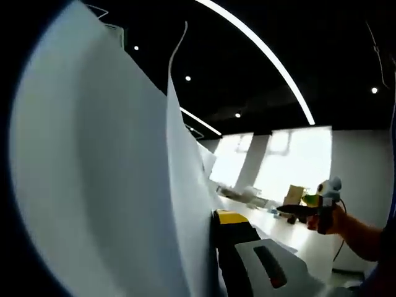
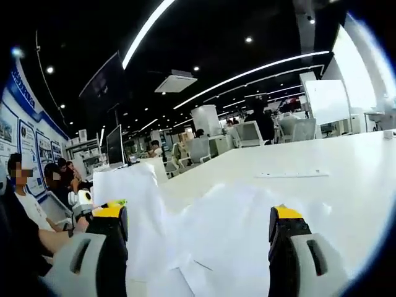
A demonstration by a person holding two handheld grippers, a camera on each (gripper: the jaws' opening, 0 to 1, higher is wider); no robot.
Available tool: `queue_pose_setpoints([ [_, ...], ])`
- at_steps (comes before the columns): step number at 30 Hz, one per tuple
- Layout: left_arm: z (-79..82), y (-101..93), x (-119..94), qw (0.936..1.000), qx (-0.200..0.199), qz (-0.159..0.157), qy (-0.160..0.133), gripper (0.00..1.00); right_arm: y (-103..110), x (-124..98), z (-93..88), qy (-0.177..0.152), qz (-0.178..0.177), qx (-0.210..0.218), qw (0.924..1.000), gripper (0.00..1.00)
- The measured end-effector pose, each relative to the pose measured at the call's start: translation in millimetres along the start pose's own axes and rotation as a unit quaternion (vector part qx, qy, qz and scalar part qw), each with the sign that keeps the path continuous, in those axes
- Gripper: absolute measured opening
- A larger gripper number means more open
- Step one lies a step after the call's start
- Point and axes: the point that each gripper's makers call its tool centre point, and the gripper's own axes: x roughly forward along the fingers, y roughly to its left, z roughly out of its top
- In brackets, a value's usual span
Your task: Organize the stack of printing papers by aligning and flattening the scattered papers on the table
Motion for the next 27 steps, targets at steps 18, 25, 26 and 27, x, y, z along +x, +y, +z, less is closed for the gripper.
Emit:
queue_pose_setpoints([
  [18, -2.4, -2.6, 0.6, 1.0000, 0.005, -0.004, 0.005, 0.07, -10.3, -8.6, -4.1, -0.001, -0.017, -0.003, 0.9998, 0.90],
  [25, -1.5, 2.9, -0.8, 0.9999, 0.013, 0.007, 0.005, 0.07, -12.2, -11.2, 2.2, -0.004, -0.012, 0.003, 0.9999, 0.90],
  [26, -1.9, 2.7, -0.7, 0.9999, 0.015, 0.007, 0.006, 0.07, -11.1, -11.9, 4.3, -0.007, -0.010, 0.004, 0.9999, 0.90],
  [27, -2.1, 2.5, -0.7, 0.9998, 0.015, 0.007, 0.006, 0.07, -10.8, -12.1, 4.9, -0.008, -0.009, 0.004, 0.9999, 0.90],
])
